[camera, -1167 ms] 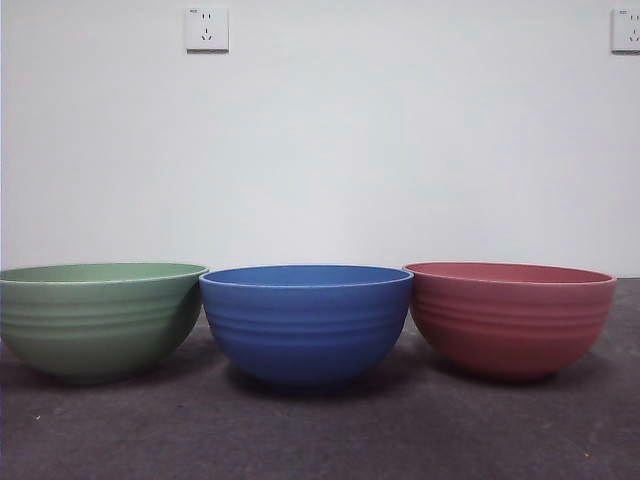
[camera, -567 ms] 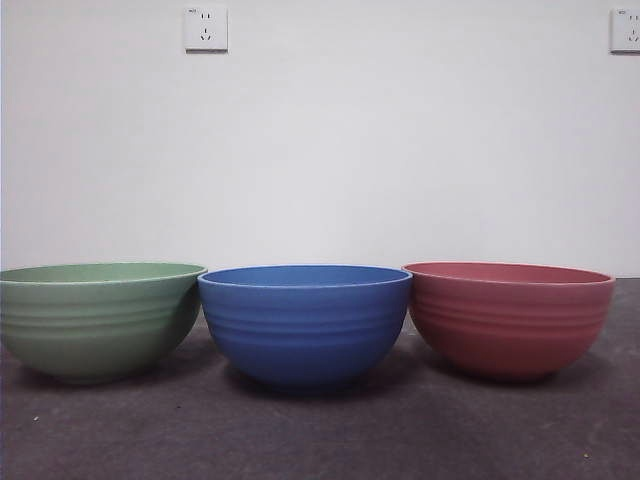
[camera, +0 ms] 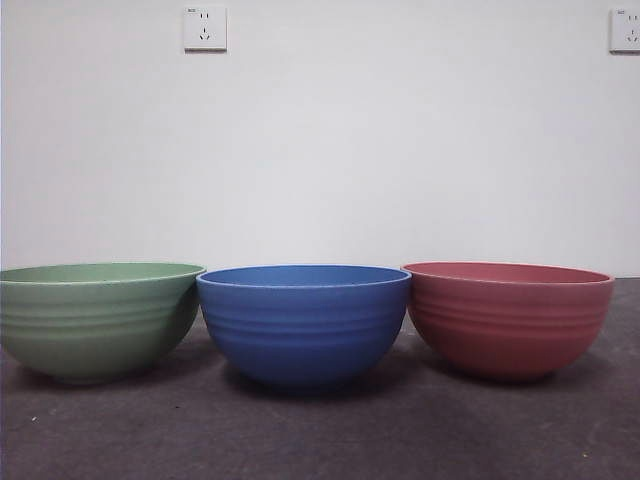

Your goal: Pick up the green bowl on the top,put the green bowl on the left,pick up the red bowl in the middle,put the red bowl on the right

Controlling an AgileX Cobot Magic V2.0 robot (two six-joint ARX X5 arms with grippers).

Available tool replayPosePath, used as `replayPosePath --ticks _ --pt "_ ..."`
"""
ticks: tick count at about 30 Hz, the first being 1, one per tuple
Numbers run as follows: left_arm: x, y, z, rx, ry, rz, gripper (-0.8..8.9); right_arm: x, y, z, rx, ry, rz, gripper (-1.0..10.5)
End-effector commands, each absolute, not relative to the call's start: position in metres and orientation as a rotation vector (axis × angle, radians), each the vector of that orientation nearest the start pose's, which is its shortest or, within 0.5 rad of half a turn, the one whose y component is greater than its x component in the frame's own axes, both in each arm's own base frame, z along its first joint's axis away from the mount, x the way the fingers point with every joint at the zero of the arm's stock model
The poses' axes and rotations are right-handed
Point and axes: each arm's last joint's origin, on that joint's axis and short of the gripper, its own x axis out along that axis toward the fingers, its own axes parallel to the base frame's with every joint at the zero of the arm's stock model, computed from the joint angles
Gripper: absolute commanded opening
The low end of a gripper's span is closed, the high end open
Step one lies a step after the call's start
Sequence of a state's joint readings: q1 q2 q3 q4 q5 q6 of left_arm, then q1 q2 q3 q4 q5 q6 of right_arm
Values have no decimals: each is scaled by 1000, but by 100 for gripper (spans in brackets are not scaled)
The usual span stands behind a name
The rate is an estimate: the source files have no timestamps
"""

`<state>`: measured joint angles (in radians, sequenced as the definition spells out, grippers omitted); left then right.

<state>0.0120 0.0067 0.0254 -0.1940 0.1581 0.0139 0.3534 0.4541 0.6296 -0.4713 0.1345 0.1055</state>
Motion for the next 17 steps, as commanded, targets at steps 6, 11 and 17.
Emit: replayPosePath --ticks 6,11,17 --pt "95 -3 148 -19 186 -144 -4 101 33 290 37 315 197 2" --pt "95 -3 148 -19 186 -144 -4 101 33 290 37 315 197 2" --pt "95 -3 148 -19 186 -144 -3 101 33 290 37 315 197 2"
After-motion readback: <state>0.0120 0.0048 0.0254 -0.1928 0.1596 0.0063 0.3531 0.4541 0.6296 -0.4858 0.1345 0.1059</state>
